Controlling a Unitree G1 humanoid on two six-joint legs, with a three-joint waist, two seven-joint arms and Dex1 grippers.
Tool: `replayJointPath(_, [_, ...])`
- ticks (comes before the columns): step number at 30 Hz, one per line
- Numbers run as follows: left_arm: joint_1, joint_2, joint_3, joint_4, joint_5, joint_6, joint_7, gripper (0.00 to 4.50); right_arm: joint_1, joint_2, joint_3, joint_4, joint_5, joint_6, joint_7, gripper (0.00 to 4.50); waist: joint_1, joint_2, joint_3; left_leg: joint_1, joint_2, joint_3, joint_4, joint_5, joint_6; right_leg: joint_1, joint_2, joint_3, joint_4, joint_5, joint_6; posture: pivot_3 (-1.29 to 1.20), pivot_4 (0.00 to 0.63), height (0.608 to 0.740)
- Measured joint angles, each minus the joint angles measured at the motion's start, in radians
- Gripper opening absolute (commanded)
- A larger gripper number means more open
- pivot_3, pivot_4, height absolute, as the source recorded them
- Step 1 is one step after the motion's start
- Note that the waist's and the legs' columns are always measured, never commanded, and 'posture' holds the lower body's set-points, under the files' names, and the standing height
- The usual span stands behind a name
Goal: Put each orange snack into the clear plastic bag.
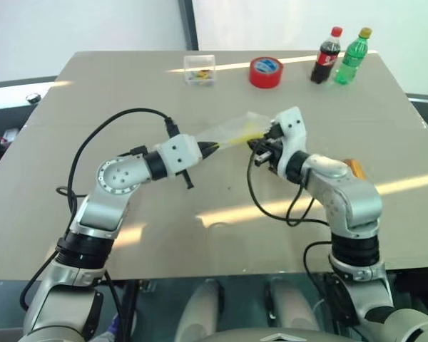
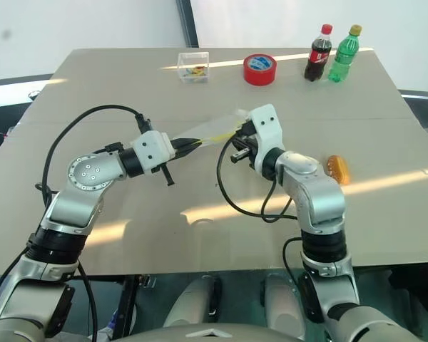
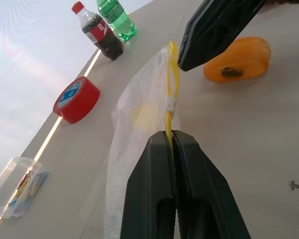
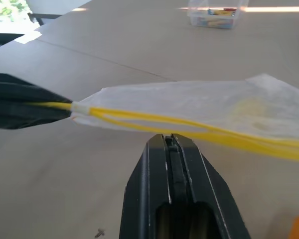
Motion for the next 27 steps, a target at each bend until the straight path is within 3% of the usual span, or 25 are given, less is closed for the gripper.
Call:
replayJointPath(9, [0.000, 0.000, 0.004, -0.004, 0.001, 0.009, 0.000, 0.00, -0.004, 0.003, -0.006, 0.003, 0.061, 0.010, -0.047, 0.03, -0.002, 0.000, 0.000, 0.000, 0.000, 0.000, 0.000, 0.000, 0.000, 0.000, 0.000, 0.000, 0.001, 0.000, 0.000, 0.00, 0.150, 0.740])
replayJointPath(27, [0.024, 0.003, 0.013, -0.053, 0.003, 0.016, -0.004, 0.00, -0.029, 0.029, 0.010, 0.194, 0.079, -0.120, -0.111, 0.03, -0.002, 0.000, 0.000, 0.001, 0.000, 0.000, 0.000, 0.000, 0.000, 0.000, 0.000, 0.000, 0.001, 0.000, 0.000, 0.00, 0.150, 0.740])
